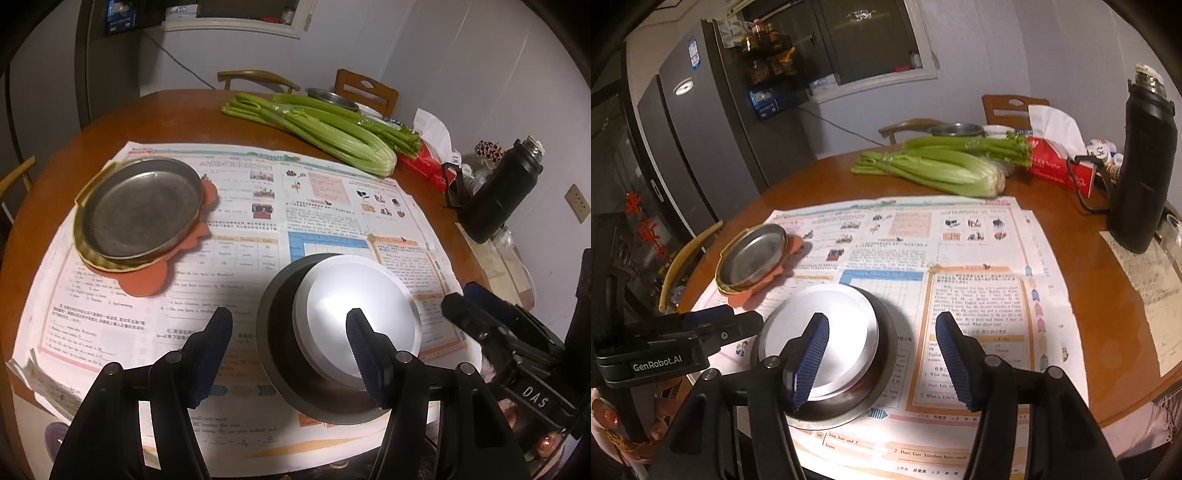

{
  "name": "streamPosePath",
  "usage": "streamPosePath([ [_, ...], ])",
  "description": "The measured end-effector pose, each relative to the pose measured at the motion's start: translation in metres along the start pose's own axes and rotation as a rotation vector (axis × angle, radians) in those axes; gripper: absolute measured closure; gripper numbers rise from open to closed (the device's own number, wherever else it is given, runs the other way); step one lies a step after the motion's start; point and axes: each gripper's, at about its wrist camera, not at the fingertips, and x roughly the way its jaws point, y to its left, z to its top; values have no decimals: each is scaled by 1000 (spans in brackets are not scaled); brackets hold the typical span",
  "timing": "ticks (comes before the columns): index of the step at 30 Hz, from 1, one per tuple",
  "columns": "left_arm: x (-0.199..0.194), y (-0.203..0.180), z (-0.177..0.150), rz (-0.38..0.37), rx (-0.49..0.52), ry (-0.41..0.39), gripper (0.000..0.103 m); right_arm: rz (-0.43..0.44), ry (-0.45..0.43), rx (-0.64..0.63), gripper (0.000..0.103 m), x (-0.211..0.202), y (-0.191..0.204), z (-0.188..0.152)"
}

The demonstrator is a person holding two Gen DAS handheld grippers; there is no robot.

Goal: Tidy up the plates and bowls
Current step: 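Grasp the rim of the steel bowl with the left tool, then lift the steel bowl with the left tool and carry it toward the grey tray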

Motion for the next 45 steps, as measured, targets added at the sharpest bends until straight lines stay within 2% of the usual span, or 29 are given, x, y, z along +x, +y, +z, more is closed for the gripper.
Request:
streamPosePath([
  [5,13,-2,-3,-19,-2,33,37,31,67,1,43,17,2,-7],
  [13,31,5,-6,0,-19,71,37,68,174,34,42,44,-1,-20],
  [21,44,11,-7,-11,-36,89,33,141,219,49,42,56,5,-26],
  [25,56,13,-11,-35,-57,134,33,162,248,35,40,63,12,-30],
  [29,61,9,-13,-67,-52,147,35,164,253,16,39,64,18,-31],
  [30,62,8,-14,-74,-49,147,43,172,255,15,39,64,20,-31],
  [37,55,10,-10,-72,-48,124,44,158,249,-4,39,65,29,-29],
  [45,30,25,-1,-70,-69,58,44,173,218,-42,38,59,49,-13],
])
